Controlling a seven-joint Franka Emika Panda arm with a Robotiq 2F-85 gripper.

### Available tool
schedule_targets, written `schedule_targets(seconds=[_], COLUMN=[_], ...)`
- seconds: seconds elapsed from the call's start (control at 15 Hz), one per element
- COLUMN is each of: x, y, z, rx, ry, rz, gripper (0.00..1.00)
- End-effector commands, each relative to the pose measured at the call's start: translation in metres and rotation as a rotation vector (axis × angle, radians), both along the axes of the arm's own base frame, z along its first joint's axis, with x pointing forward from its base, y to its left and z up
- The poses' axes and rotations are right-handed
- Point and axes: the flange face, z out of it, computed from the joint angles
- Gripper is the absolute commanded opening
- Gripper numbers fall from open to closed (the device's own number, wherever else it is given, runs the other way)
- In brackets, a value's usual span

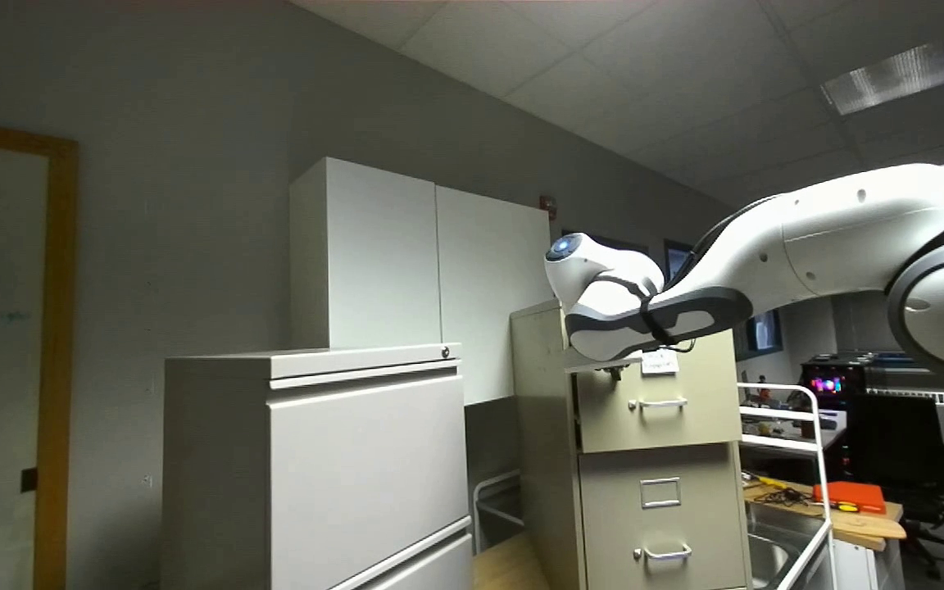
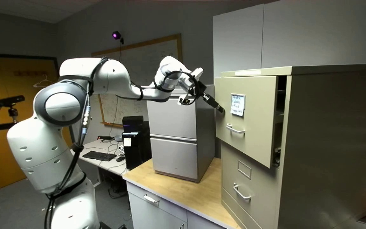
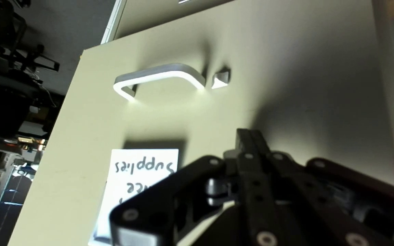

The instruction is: Close the top drawer of the cabinet to the right.

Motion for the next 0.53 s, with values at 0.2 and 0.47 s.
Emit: schedule_targets(seconds=[0.2, 0.47], x=[0.0542, 0.0547], y=[-0.0050, -0.0117], z=[-0.0055, -0.0031], rx=[0.065, 0.063], ry=[-0.046, -0.073], rz=[0.082, 0.000], gripper=[0.00, 0.00])
